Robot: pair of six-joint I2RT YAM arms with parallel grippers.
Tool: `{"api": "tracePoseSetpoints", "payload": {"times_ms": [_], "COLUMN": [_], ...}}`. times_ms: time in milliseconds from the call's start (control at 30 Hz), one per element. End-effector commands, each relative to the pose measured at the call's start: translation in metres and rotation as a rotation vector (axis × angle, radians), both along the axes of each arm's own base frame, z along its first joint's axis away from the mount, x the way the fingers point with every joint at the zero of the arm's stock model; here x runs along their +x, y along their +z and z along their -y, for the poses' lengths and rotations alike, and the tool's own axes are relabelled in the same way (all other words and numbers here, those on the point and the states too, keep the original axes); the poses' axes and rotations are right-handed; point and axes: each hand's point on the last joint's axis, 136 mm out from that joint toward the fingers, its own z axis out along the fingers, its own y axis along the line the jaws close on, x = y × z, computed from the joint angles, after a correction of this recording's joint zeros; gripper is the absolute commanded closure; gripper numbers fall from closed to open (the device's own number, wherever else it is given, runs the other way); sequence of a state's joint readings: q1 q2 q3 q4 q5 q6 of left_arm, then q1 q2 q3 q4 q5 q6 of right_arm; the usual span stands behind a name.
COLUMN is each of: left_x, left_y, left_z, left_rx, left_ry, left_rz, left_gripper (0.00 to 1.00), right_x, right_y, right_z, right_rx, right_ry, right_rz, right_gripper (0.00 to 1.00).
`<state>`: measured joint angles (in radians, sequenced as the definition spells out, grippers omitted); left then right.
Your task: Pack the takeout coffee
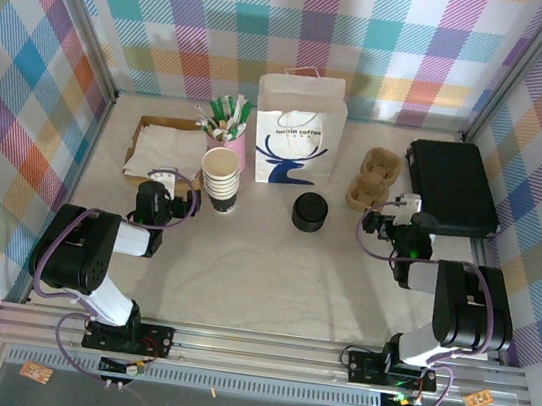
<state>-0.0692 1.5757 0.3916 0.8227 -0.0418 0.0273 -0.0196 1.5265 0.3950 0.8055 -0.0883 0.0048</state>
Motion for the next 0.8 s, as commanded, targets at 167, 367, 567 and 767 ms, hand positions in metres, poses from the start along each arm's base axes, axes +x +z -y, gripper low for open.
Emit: {"api": "tracePoseSetpoints", "payload": {"times_ms": [167, 367, 567, 767], "left_x": [0.011, 0.011, 0.007, -0.001], "left_y": [0.014, 0.015, 0.021, 0.041], "left_z": [-0.003, -0.003, -0.011, -0.015], "left_rx": [0.002, 0.002, 0.005, 0.001], "left_ry": [-0.003, -0.004, 0.045, 0.071], "left_rz": [0.053, 0.055, 0.079, 0.115], "left_gripper": [0.00, 0.00, 0.01, 0.02], "right_x": [0.007, 0.007, 0.006, 0.002], "right_y": [0.008, 0.008, 0.011, 0.027], "right_z": [0.000, -0.001, 0.000, 0.002], "right_rx": [0.016, 0.015, 0.017, 0.016], "right_ry": [0.006, 0.007, 0.006, -0.009], "right_rz": [0.031, 0.031, 0.038, 0.017], "right_gripper": [0.01, 0.01, 0.01, 0.01]}}
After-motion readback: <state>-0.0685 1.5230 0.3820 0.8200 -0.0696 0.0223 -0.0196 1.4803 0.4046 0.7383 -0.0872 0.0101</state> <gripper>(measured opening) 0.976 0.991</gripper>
